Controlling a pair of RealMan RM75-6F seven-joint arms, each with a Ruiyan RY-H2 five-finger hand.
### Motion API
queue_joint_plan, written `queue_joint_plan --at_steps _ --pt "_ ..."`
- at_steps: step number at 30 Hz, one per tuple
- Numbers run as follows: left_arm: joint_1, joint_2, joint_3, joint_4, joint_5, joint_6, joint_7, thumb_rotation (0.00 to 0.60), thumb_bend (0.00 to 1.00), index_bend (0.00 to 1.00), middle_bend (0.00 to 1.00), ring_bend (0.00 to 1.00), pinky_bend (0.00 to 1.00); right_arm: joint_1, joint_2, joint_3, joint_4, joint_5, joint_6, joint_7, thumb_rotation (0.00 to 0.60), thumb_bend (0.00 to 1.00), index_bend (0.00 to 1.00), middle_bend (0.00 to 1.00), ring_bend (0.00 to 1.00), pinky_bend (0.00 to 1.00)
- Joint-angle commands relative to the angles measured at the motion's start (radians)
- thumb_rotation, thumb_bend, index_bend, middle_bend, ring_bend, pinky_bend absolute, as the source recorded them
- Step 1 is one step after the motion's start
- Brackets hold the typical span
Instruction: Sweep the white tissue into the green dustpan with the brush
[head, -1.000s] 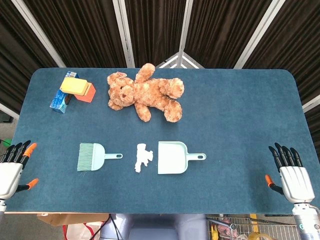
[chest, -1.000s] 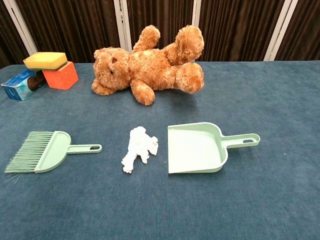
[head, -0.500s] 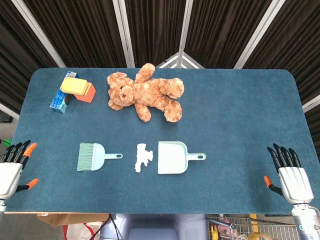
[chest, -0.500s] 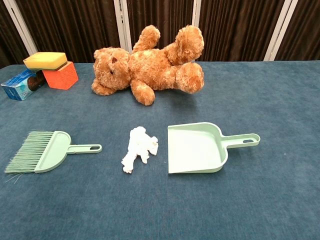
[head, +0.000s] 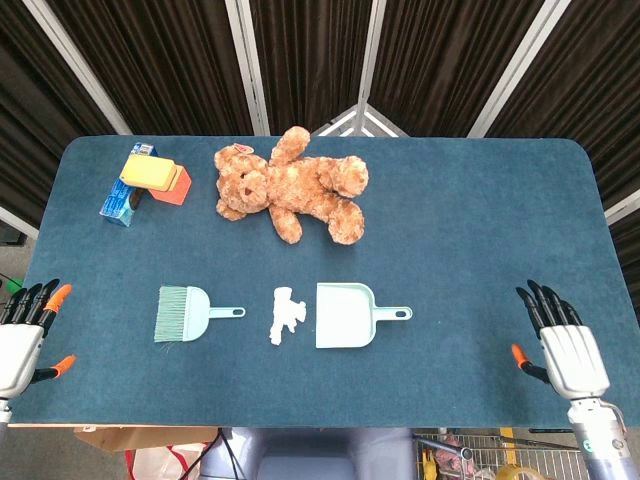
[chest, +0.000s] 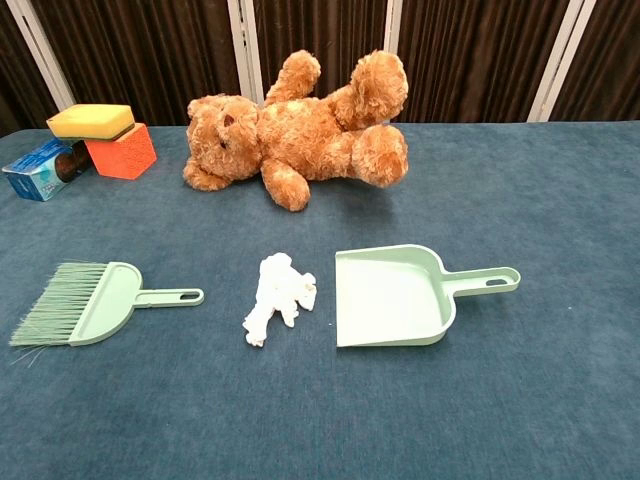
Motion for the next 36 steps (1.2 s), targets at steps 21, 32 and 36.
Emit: queue_joint_plan --at_steps 21,32,36 --pt "-0.011 0.000 -0.010 -0.013 -0.028 -0.025 0.011 0.600 0.00 0.00 0.00 0.00 0.00 0.296 -0.349 0.103 -0.023 0.341 -0.259 -0.464 0.600 0.37 0.35 0.86 0.87 0.89" --pt "-0.019 0.002 -0.008 -0.015 -0.031 -0.042 -0.001 0.600 0.00 0.00 0.00 0.00 0.00 0.315 -0.440 0.080 0.058 0.379 -0.250 -0.483 0.600 0.36 0.36 0.86 0.87 0.89" --pt "-0.020 0.005 -0.008 -0.014 -0.033 -0.044 -0.003 0.600 0.00 0.00 0.00 0.00 0.00 0.313 -0.453 0.064 0.077 0.377 -0.243 -0.484 0.600 0.36 0.40 0.86 0.87 0.89"
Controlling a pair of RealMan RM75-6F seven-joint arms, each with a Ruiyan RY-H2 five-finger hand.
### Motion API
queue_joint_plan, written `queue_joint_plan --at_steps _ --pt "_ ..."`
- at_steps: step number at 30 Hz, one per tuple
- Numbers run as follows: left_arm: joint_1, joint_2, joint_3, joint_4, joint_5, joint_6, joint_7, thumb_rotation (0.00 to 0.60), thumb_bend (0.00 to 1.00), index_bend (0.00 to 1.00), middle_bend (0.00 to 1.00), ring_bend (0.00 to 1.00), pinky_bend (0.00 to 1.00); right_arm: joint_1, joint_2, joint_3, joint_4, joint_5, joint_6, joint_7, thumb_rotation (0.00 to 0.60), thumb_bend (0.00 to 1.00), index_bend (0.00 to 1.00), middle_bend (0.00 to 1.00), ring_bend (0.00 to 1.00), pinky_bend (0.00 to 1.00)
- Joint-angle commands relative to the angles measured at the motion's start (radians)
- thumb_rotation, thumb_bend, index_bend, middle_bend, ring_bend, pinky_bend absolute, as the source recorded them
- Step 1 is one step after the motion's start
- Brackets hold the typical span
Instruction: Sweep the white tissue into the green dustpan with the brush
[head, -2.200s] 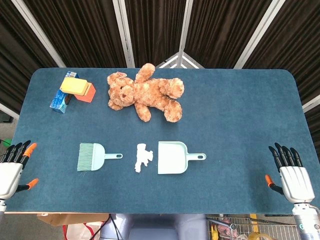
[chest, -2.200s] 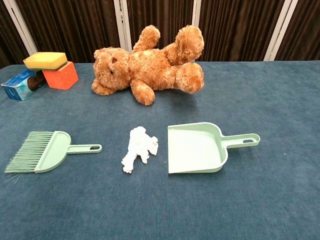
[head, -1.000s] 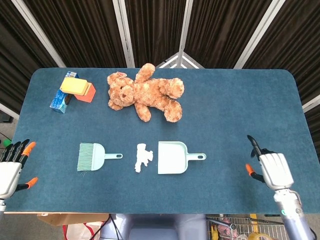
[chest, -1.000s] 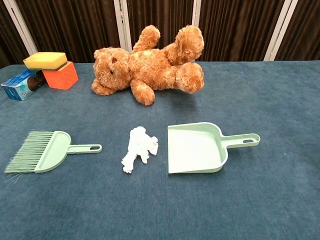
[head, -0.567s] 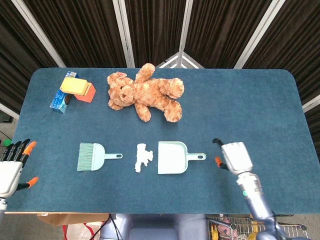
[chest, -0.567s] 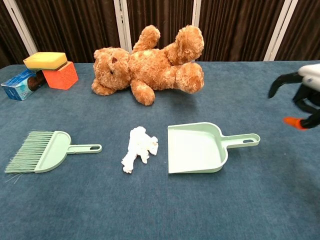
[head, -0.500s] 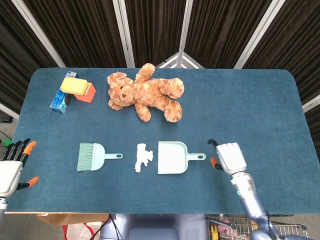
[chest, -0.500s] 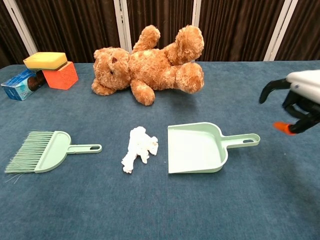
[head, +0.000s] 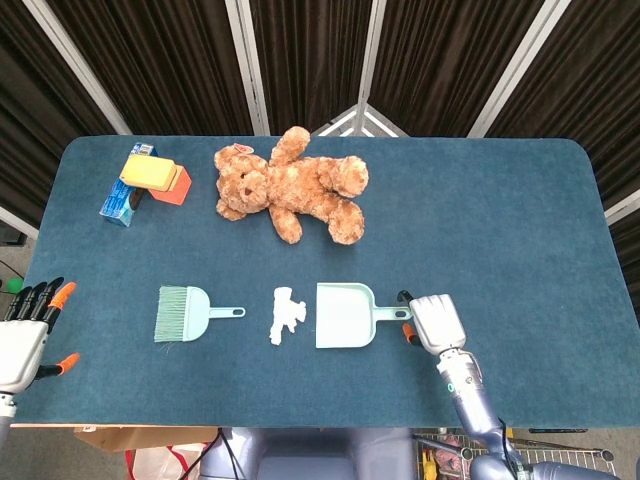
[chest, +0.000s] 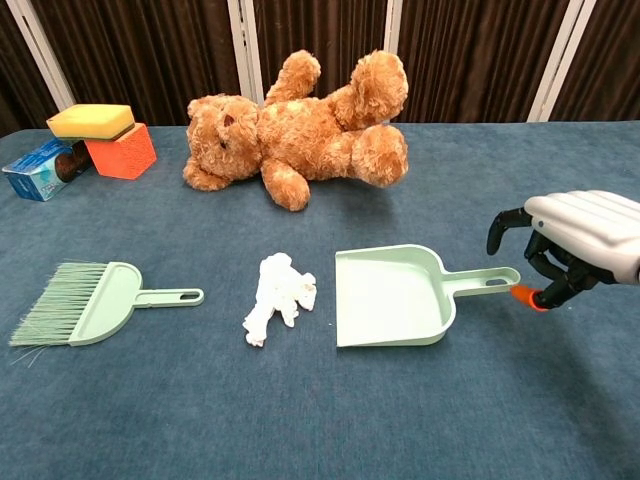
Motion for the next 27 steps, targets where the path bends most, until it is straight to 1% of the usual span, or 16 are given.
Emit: queue_joint_plan --at_steps 1,3,7,14,21,27 --pt "-0.001 0.002 -0.001 -0.001 0.000 0.001 -0.004 0.600 0.00 0.00 0.00 0.00 0.00 -0.002 -0.008 -0.010 0.011 -0.002 0.007 0.001 0.600 0.36 0.40 0.86 0.87 0.89" --pt "-0.001 0.003 0.000 -0.001 0.003 0.002 -0.007 0.600 0.00 0.00 0.00 0.00 0.00 0.010 -0.040 -0.002 0.013 0.009 0.009 -0.023 0.600 0.36 0.41 0.86 0.87 0.89" --pt "0.000 0.005 0.001 0.000 0.009 0.005 -0.013 0.600 0.00 0.00 0.00 0.00 0.00 0.016 -0.059 0.001 0.021 0.022 0.022 -0.047 0.600 0.36 0.40 0.86 0.87 0.89" --pt "0.000 0.004 0.003 0.000 0.012 0.007 -0.018 0.600 0.00 0.00 0.00 0.00 0.00 0.033 -0.082 0.021 0.045 0.022 0.026 -0.030 0.600 0.36 0.41 0.86 0.87 0.89" --pt "-0.002 0.002 0.002 0.001 0.006 0.003 -0.013 0.600 0.00 0.00 0.00 0.00 0.00 0.040 -0.092 0.012 0.057 0.045 0.013 -0.040 0.600 0.36 0.41 0.86 0.87 0.89" --pt "-0.002 0.000 0.002 0.001 0.006 0.003 -0.008 0.600 0.00 0.00 0.00 0.00 0.00 0.042 -0.103 0.009 0.083 0.058 0.006 -0.023 0.600 0.36 0.40 0.86 0.87 0.89"
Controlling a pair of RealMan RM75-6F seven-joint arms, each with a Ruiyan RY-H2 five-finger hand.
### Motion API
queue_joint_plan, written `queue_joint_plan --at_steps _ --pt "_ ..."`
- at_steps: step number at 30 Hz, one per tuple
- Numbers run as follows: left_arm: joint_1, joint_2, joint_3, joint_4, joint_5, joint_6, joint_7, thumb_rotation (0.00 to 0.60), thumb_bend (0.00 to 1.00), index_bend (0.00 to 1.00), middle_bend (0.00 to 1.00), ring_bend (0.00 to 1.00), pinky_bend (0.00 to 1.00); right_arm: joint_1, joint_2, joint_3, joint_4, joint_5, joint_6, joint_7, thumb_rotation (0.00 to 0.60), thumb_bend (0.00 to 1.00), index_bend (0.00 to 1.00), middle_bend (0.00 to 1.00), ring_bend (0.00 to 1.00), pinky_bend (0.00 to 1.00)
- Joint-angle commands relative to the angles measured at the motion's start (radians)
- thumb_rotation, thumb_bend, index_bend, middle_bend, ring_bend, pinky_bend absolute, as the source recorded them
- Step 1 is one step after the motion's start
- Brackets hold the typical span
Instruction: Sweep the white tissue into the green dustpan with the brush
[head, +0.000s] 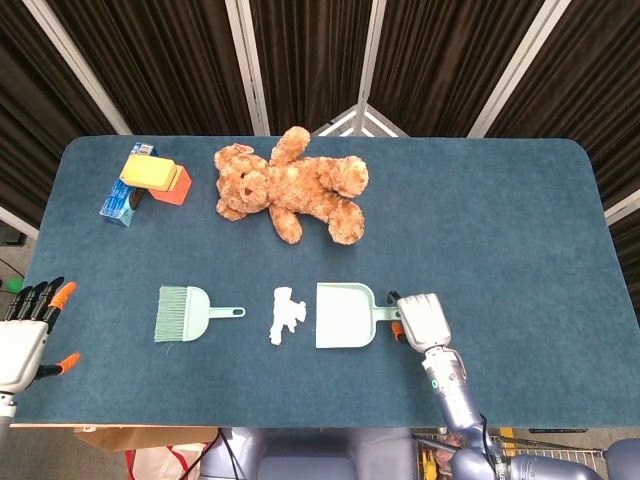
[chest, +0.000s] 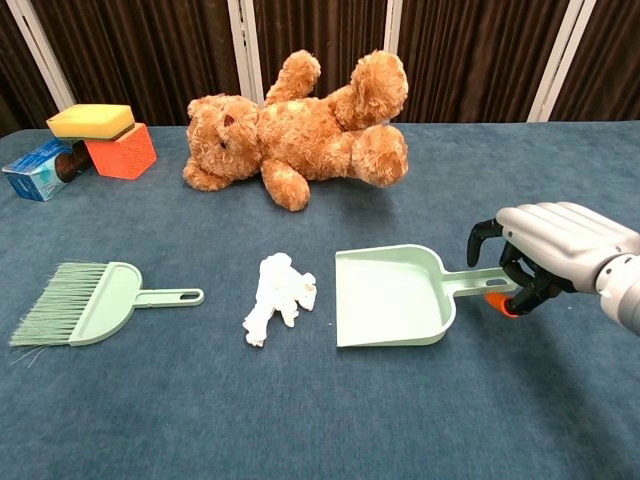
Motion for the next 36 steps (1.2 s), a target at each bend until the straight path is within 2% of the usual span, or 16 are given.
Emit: queue_joint_plan --at_steps 1,4,9,11,13,16,21,25,28,33,36 --pt "-0.001 -0.001 0.001 -0.001 0.000 -0.001 0.003 0.600 0.00 0.00 0.00 0.00 0.00 0.002 -0.006 0.001 0.011 0.007 -0.004 0.009 0.600 0.36 0.41 0.86 0.87 0.89" --pt "-0.002 -0.001 0.002 -0.004 0.002 -0.003 0.011 0.600 0.00 0.00 0.00 0.00 0.00 0.006 -0.010 -0.001 0.023 0.015 -0.014 0.014 0.600 0.37 0.46 0.86 0.87 0.89" --pt "-0.006 0.001 0.004 -0.018 0.001 -0.012 0.015 0.600 0.00 0.00 0.00 0.00 0.00 0.006 -0.012 -0.008 0.026 -0.001 -0.008 0.025 0.600 0.45 0.66 0.86 0.87 0.89" --pt "-0.016 0.006 0.001 -0.036 -0.003 -0.026 0.025 0.600 0.00 0.00 0.00 0.00 0.00 0.010 -0.009 -0.007 0.024 -0.004 -0.008 0.022 0.600 0.47 0.68 0.86 0.87 0.89" --pt "-0.031 0.011 -0.009 -0.057 -0.011 -0.042 0.040 0.600 0.02 0.00 0.00 0.00 0.04 0.012 -0.006 -0.006 0.020 -0.009 -0.007 0.023 0.600 0.47 0.68 0.86 0.87 0.89" --pt "-0.069 0.013 -0.040 -0.099 -0.030 -0.073 0.072 0.600 0.07 0.00 0.02 0.09 0.18 0.018 0.000 -0.004 0.017 -0.014 -0.007 0.022 0.600 0.47 0.68 0.86 0.87 0.89" --pt "-0.158 -0.023 -0.102 -0.146 -0.099 -0.156 0.179 0.600 0.16 0.12 0.34 0.44 0.53 0.023 0.005 0.000 0.016 -0.009 -0.007 0.014 0.600 0.47 0.68 0.86 0.87 0.89" --pt "-0.240 -0.084 -0.142 -0.162 -0.194 -0.231 0.319 0.600 0.16 0.20 0.56 0.63 0.71 0.026 0.006 -0.001 0.017 -0.006 -0.007 0.009 0.600 0.47 0.68 0.86 0.87 0.89" --pt "-0.296 -0.133 -0.161 -0.160 -0.277 -0.279 0.413 0.600 0.19 0.27 0.76 0.81 0.85 0.028 0.007 -0.001 0.020 -0.006 -0.007 0.008 0.600 0.47 0.68 0.86 0.87 0.89" --pt "-0.376 -0.217 -0.180 -0.153 -0.419 -0.322 0.539 0.600 0.23 0.36 0.93 0.95 0.97 0.031 0.009 -0.001 0.025 -0.004 -0.007 0.009 0.600 0.47 0.68 0.86 0.87 0.89" --pt "-0.421 -0.275 -0.178 -0.142 -0.506 -0.337 0.604 0.600 0.24 0.41 0.97 0.98 1.00 0.033 0.012 0.000 0.029 -0.001 -0.010 0.010 0.600 0.47 0.68 0.86 0.87 0.89"
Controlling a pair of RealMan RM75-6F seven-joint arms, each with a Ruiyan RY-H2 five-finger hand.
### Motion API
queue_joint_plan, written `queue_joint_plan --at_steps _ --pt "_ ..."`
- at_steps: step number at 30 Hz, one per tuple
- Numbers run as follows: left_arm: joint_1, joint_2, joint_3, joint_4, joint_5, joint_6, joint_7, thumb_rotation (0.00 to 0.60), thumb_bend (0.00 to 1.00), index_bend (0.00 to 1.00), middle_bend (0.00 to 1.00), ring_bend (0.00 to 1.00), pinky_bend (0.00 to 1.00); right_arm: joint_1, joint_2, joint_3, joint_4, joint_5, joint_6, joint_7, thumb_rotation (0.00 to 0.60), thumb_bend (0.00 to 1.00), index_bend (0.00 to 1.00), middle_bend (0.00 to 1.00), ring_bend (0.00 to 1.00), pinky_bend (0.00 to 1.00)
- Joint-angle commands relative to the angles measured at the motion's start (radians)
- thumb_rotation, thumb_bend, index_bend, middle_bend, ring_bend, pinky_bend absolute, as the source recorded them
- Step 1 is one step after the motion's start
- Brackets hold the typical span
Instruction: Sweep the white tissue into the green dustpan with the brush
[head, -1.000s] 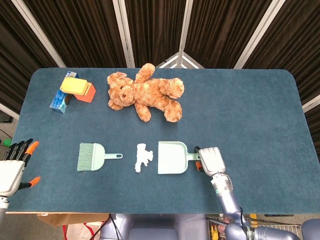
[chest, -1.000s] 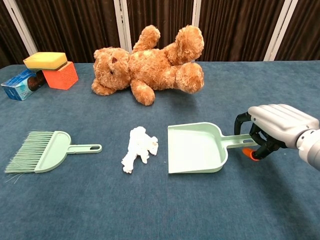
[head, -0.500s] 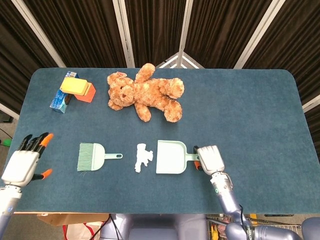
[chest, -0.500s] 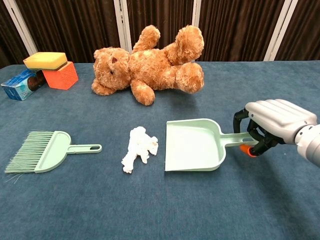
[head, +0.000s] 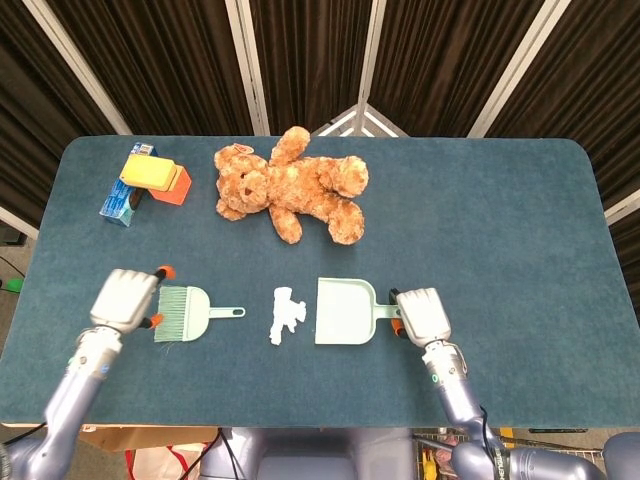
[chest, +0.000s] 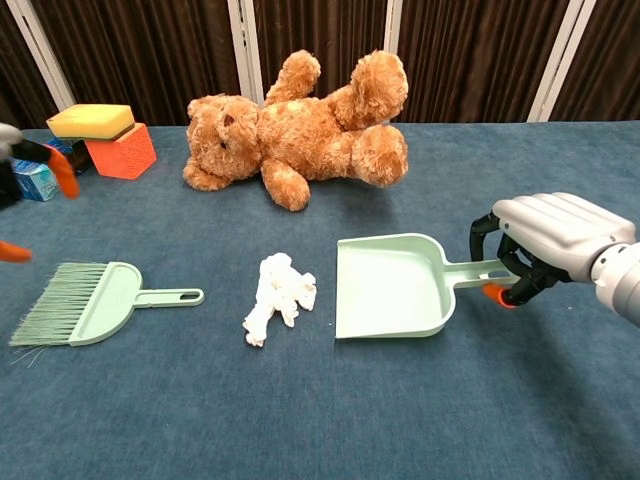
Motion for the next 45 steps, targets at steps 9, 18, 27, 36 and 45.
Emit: queue_joint_plan --at_steps 9,18,27,36,45 --pt "-0.152 -0.217 0.008 0.040 -0.280 0.013 0.215 0.600 0.30 0.45 1.00 1.00 1.00 -0.001 0.009 0.000 0.011 0.006 -0.001 0.018 0.600 0.47 0.68 0.86 0.87 0.89" --pt "-0.205 -0.293 0.040 0.075 -0.321 0.090 0.313 0.600 0.30 0.46 1.00 1.00 1.00 0.005 0.009 -0.002 0.013 0.004 -0.002 0.012 0.600 0.47 0.68 0.86 0.87 0.89" --pt "-0.240 -0.365 0.033 0.132 -0.413 0.114 0.346 0.600 0.36 0.46 1.00 1.00 1.00 0.007 0.014 -0.004 0.018 0.003 -0.006 0.019 0.600 0.47 0.68 0.86 0.87 0.89" --pt "-0.258 -0.395 0.030 0.161 -0.435 0.130 0.333 0.600 0.41 0.45 1.00 1.00 1.00 0.007 0.021 -0.006 0.025 -0.001 -0.009 0.032 0.600 0.47 0.68 0.86 0.87 0.89" --pt "-0.265 -0.402 0.040 0.189 -0.466 0.121 0.322 0.600 0.41 0.44 1.00 1.00 1.00 0.007 0.021 -0.007 0.032 0.001 -0.011 0.035 0.600 0.47 0.68 0.86 0.87 0.89"
